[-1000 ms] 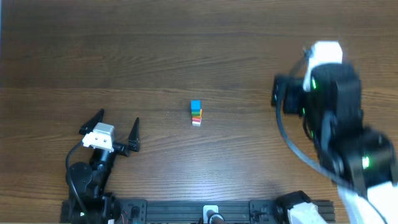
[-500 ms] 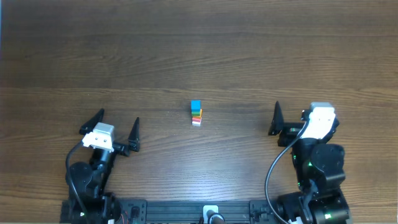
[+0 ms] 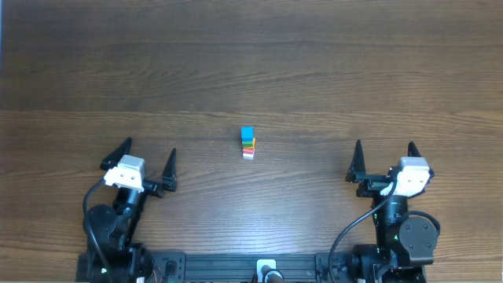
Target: Stack Cubes
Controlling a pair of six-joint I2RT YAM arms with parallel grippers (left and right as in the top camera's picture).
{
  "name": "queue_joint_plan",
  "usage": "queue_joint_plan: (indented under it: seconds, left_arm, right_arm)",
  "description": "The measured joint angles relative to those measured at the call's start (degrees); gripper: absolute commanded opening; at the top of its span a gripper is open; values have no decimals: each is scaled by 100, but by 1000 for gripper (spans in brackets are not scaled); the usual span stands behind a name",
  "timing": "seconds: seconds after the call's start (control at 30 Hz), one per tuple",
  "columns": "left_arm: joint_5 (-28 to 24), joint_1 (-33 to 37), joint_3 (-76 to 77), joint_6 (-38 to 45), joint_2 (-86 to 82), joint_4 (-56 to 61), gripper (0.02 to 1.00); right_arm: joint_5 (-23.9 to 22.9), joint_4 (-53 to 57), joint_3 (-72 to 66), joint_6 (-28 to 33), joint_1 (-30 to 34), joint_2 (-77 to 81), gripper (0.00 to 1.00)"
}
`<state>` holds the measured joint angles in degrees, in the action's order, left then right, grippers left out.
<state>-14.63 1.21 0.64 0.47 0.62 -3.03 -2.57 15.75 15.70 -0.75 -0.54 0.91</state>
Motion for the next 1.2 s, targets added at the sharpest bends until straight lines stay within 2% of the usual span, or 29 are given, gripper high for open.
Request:
queue_joint_plan:
  seconds: [0.23, 0.6, 0.87, 1.2]
  left_arm:
    - [0, 0, 0, -2, 0, 0, 1000]
    - [0, 0, 0, -2, 0, 0, 998]
    - [0, 0, 0, -2, 0, 0, 998]
    - [0, 0, 0, -2, 0, 0, 1000]
  right_arm:
    - [111, -293, -380, 35, 4, 0, 991]
    - [109, -1506, -1392, 76, 9, -2, 991]
    - [-81, -1421, -1504, 76, 11, -2, 993]
    - [-103, -1200, -1510, 76, 13, 2, 991]
